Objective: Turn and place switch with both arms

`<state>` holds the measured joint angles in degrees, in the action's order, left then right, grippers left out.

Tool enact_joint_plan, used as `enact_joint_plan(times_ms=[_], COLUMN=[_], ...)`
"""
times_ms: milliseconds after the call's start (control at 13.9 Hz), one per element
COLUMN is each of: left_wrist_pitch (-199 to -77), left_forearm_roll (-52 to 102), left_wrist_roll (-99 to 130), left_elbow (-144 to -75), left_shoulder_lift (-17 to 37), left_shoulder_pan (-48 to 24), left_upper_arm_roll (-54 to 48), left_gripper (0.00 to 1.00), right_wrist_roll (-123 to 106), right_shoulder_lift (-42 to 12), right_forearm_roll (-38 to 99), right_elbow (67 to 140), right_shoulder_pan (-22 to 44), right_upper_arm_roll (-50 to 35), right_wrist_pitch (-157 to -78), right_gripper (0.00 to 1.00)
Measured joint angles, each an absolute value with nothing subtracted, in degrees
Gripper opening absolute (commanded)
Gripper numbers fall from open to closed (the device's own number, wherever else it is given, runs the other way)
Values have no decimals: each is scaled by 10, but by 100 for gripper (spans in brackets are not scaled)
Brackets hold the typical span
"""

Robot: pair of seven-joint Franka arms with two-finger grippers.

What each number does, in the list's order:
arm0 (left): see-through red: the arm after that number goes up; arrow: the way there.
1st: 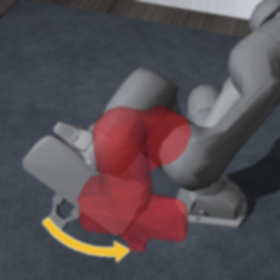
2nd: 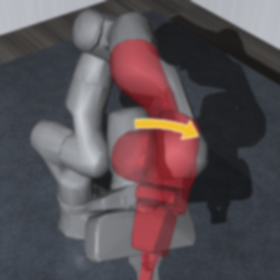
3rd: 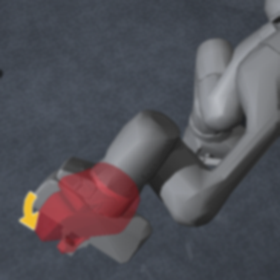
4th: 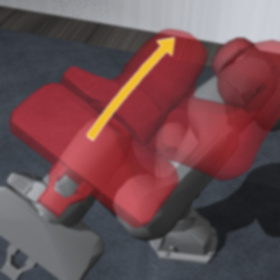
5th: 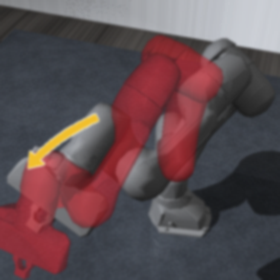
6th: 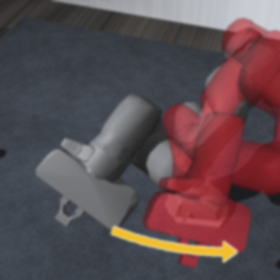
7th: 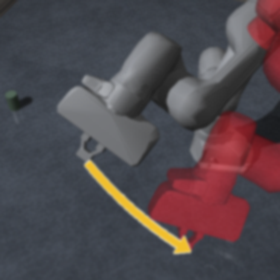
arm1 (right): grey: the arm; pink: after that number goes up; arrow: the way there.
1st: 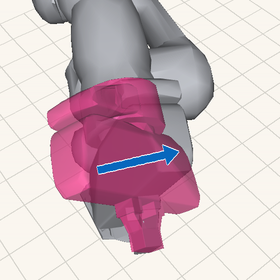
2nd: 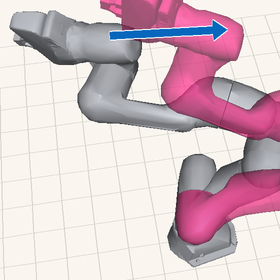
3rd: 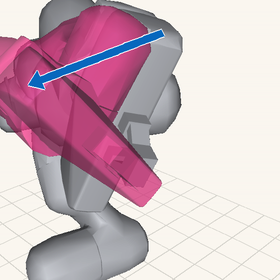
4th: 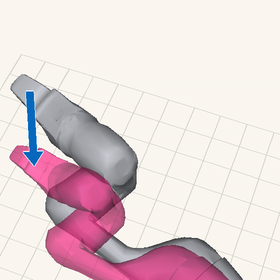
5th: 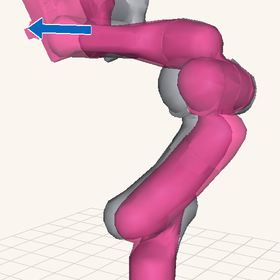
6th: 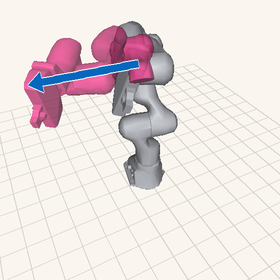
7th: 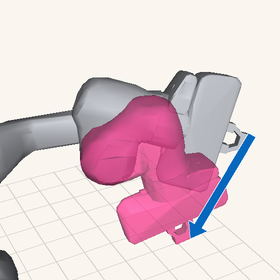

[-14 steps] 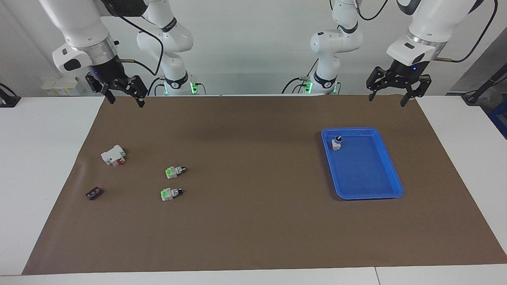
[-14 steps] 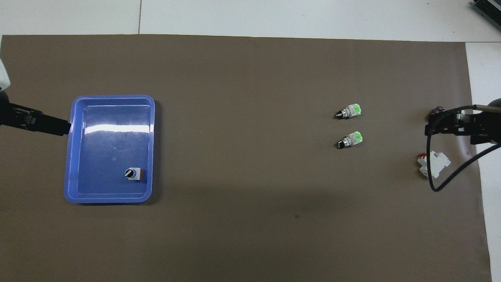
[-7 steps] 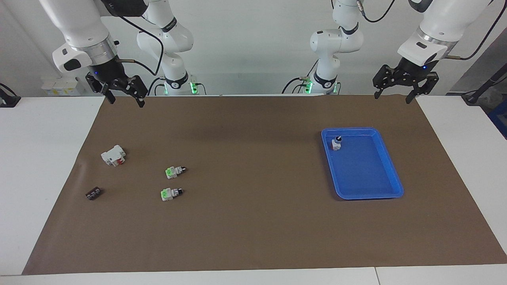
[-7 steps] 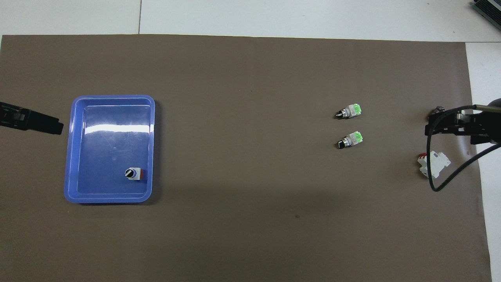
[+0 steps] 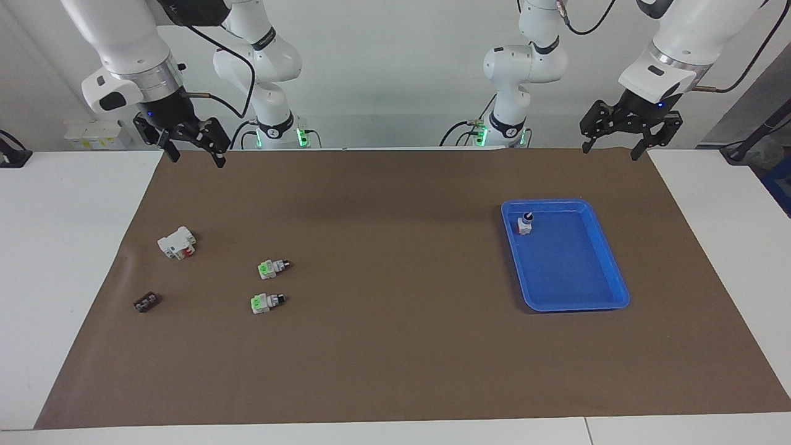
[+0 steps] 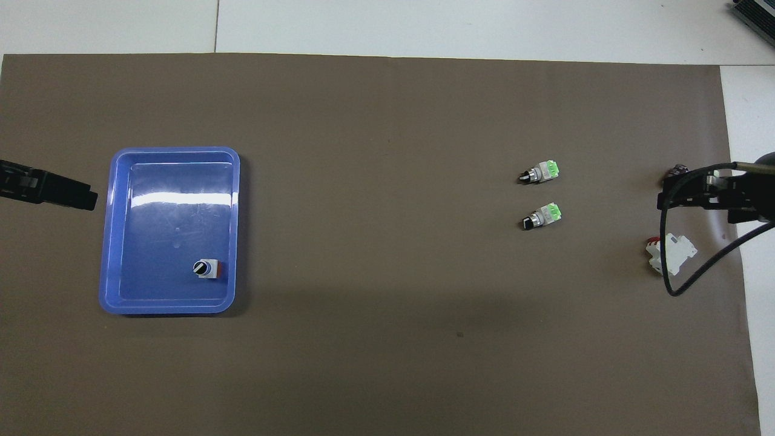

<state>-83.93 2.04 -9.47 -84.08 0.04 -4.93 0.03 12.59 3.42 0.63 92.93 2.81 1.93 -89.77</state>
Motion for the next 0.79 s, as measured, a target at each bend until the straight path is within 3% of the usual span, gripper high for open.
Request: enact_joint_plan(times_ms=[792], left_wrist_pitch=[-814], left_forearm_roll=[14], left_wrist_roll=[-33], left_elbow=[-845], left_shoulder_lift=[-3], left_shoulder_pan=[-49], left_upper_arm_roll=[4], left_gripper=[100], right_wrist_roll=[126], right_shoulder_lift=[34], right_forearm_roll=[6], right_elbow=[929], right_shoulder_pan=[28], right_upper_arm_roll=[19], right_wrist_pitch=[-898], right_gripper=[100])
